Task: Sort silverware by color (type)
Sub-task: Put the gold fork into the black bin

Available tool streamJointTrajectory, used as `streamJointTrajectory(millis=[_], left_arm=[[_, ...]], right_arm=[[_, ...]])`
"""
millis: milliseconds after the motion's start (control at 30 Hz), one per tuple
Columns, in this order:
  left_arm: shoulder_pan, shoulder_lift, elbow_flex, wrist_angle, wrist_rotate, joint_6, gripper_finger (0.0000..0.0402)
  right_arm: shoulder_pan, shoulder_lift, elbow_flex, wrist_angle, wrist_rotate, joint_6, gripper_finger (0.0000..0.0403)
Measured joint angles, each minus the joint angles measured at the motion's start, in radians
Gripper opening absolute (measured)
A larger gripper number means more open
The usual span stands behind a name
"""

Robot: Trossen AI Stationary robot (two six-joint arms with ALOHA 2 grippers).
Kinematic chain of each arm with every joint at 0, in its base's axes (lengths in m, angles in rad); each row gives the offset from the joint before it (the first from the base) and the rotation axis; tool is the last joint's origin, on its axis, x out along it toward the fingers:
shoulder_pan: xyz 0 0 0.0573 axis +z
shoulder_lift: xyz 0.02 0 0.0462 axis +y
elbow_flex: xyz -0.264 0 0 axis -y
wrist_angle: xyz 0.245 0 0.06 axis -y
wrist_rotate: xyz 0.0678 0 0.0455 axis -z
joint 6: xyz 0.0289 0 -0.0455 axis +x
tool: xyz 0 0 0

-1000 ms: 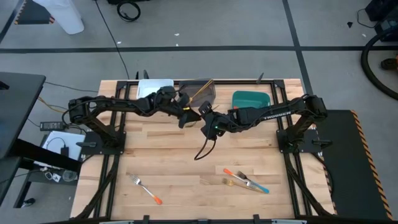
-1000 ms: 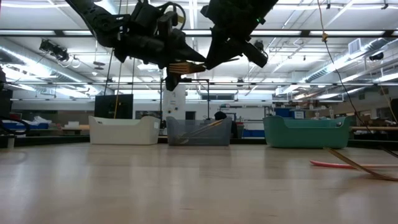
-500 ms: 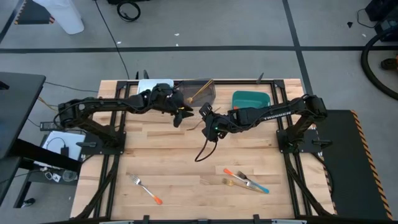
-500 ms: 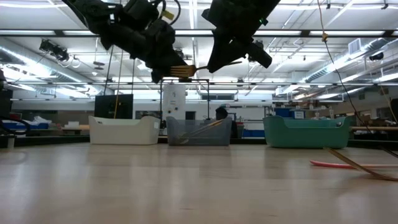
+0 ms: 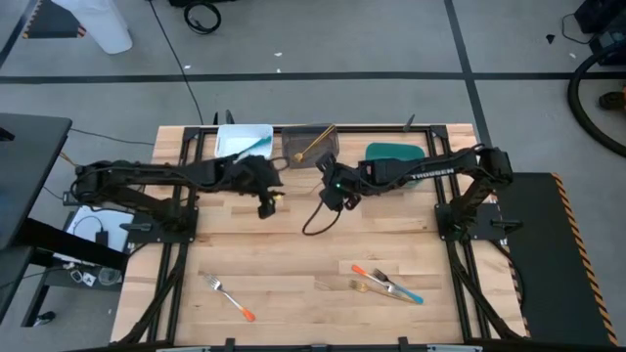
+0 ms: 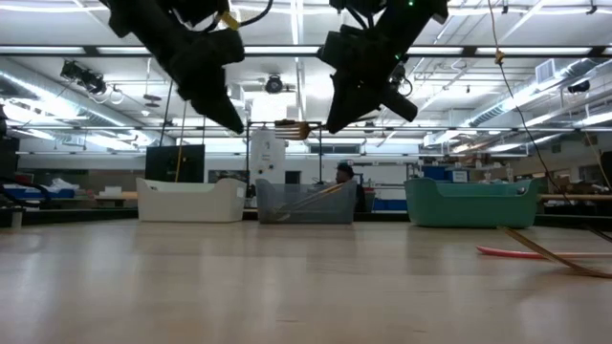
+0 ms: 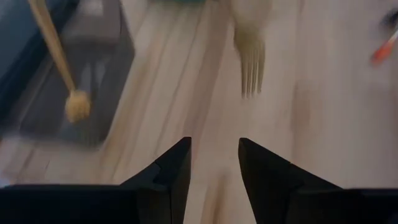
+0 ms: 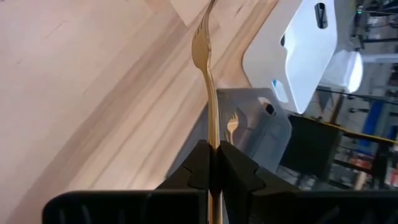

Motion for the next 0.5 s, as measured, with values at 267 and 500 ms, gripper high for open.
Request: streamJointTrajectory(millis=[267,500], left_arm=[[-0.111,-0.002,-0.002,-0.1,-0.193,-0.059,0.0142],[-0.221,-0.002,-0.021,-0.158,-0.366,-0.107,0.0142]], right_arm=[[-0.088,0.0,0.0,0.032,-0.115,-0.009,0.0028],[-0.142,0.042,0.0,0.091,-0.141,-0.057,0.0028]])
